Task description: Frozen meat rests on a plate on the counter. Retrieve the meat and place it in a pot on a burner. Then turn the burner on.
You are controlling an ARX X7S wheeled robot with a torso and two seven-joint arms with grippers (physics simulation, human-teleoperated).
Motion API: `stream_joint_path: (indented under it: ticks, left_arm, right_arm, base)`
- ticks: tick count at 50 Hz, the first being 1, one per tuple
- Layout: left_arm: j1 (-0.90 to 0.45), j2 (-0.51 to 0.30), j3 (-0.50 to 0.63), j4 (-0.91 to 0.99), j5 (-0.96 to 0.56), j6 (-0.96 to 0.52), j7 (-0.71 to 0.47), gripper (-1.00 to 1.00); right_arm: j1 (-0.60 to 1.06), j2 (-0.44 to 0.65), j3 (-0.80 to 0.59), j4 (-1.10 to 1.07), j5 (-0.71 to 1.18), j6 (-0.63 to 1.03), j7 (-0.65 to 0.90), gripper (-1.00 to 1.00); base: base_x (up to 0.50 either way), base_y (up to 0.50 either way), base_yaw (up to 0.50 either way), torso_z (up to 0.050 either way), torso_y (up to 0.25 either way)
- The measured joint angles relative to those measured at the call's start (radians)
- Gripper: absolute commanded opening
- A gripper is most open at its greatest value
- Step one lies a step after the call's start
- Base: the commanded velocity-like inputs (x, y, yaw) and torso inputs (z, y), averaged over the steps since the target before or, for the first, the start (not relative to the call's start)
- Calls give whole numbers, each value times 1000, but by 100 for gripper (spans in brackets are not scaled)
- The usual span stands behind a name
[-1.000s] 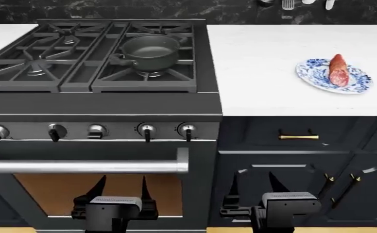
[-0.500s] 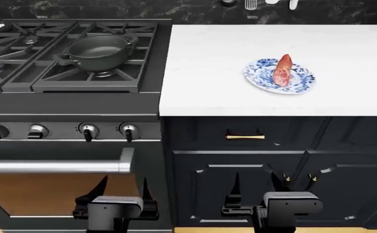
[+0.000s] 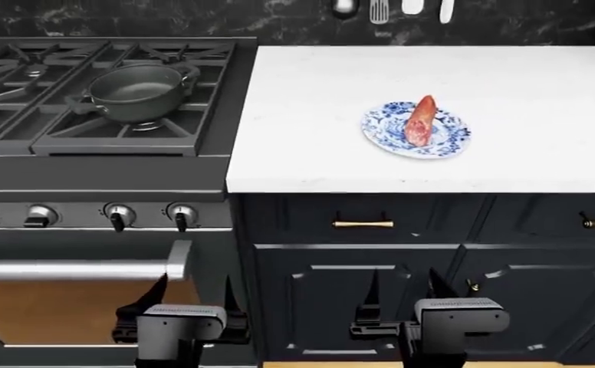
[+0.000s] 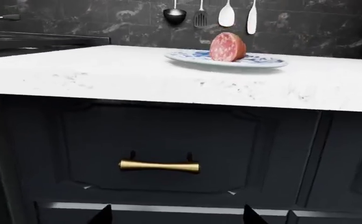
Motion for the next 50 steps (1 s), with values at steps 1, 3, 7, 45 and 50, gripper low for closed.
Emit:
stream_joint_path:
  ticks: [1,3,7,45,50]
  left_arm:
    - [-1,-1,0,15,-1,-17,-3,100]
    - [-6,-5,1,48,-5,-55,-8,100]
    - [-21,-15,3,125,-17,-147,-13,100]
    - [-448,-132,-112,696,-334,-1104,86,100]
    - [-489,-138,-129,704,-358,-1142,97,100]
  right_arm:
    - [0,3,-1,-13,-2,14,3,100]
    - [2,9,-3,-44,-7,49,10,100]
    - [8,27,-10,-126,-21,139,18,100]
    - [792,363,75,-732,1228,1344,738,100]
    - [880,418,59,-701,1497,1337,908,100]
  base:
    - [0,0,0,50,0]
    - [0,0,0,50,0]
    - [0,0,0,50,0]
    - [0,0,0,40,0]
    - [0,0,0,0,0]
